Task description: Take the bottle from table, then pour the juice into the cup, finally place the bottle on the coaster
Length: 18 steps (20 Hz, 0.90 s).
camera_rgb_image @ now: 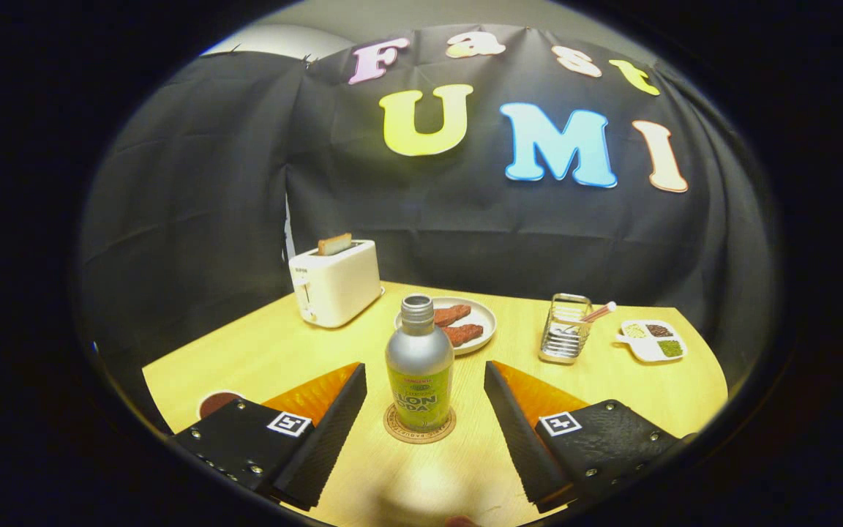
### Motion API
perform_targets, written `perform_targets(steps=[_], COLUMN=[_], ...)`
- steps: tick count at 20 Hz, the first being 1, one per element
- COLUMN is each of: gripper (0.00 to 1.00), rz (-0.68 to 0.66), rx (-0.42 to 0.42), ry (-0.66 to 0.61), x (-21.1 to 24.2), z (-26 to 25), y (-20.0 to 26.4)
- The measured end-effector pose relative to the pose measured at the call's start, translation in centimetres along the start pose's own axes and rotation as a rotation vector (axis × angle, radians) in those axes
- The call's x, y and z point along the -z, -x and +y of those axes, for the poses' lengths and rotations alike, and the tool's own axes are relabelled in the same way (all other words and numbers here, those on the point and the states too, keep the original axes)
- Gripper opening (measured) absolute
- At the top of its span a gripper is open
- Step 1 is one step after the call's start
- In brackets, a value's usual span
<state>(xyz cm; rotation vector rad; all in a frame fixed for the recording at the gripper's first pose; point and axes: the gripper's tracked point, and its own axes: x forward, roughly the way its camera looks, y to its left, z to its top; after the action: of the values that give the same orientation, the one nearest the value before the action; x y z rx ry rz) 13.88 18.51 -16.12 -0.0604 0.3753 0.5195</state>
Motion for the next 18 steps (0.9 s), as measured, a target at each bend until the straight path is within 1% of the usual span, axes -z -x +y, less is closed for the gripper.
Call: perform_targets(steps=[5, 8, 12, 18], gripper=[0.98, 0.98, 0.97, 0.98], rz=[-0.080, -0.131, -0.181, -0.280], rx=[0.073, 0.110, 0.173, 0.248], ry=[-0.011, 0.016, 0.054, 0.022], x=[-4.4, -7.0, -9.6, -12.6], z=[-1.1, -1.7, -2.1, -2.2], y=[5.2, 8.6, 12.7, 18.4])
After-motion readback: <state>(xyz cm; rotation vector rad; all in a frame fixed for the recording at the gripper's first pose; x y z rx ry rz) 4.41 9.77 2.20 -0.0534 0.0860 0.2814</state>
